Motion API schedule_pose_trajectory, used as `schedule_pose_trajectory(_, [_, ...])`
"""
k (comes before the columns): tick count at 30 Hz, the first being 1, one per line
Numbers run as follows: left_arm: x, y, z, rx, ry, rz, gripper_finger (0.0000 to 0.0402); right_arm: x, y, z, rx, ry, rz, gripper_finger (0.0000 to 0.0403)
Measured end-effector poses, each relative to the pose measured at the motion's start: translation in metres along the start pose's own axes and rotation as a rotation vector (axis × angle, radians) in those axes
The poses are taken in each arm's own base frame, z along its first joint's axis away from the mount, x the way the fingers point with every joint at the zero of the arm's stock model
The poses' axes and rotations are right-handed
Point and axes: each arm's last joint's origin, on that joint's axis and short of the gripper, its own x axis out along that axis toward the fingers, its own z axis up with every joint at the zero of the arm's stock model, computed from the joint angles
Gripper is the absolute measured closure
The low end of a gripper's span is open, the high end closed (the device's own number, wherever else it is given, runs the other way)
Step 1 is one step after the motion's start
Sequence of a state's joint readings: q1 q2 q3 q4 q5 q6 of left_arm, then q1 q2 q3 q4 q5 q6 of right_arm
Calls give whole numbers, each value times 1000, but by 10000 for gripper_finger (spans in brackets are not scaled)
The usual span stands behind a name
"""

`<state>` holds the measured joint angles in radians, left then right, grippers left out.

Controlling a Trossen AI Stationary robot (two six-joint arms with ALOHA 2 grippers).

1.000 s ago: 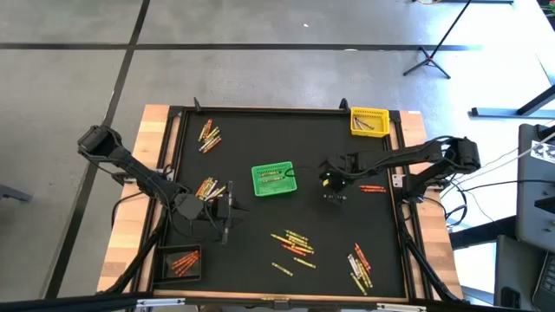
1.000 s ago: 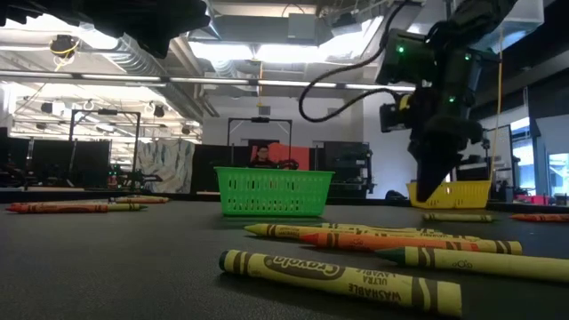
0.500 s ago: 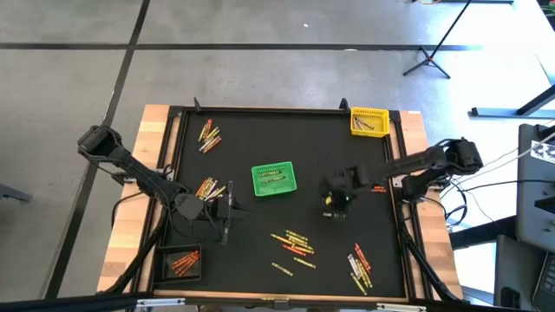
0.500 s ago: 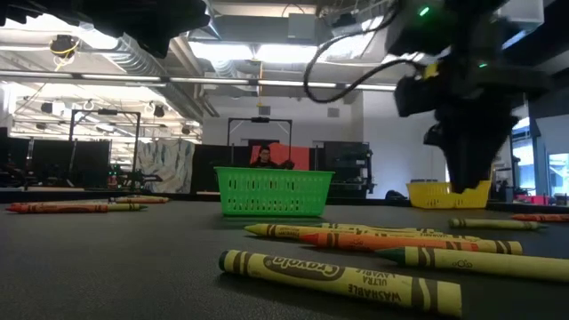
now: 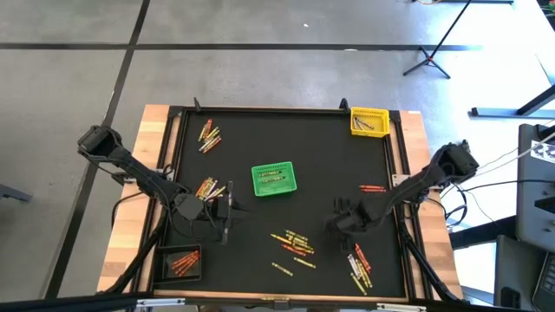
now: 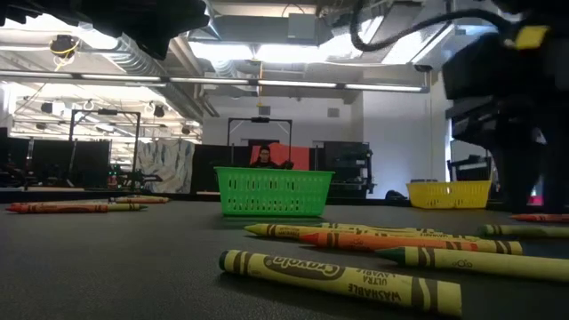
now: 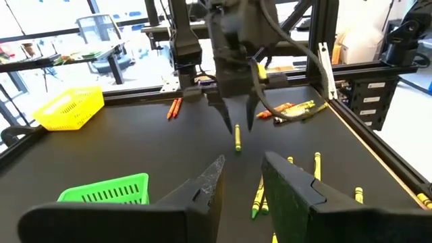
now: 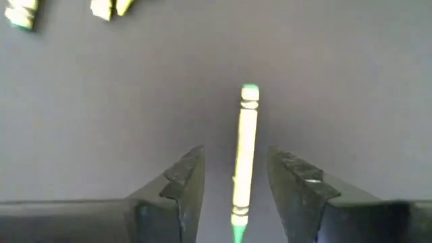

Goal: Sort crayons
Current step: Put the green crayon into the green bin

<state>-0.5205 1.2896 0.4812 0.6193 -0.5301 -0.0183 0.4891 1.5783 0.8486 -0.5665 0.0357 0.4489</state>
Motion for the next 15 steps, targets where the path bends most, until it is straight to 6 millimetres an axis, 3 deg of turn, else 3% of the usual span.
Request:
schedule_pose_trajectory(7, [0, 0, 0, 0, 0, 0, 315, 18, 2, -1, -19, 35, -54, 286])
schedule_pose_trajectory(15, [0, 0, 0, -1, -1, 0, 315, 21, 2, 0, -44, 34, -65, 384])
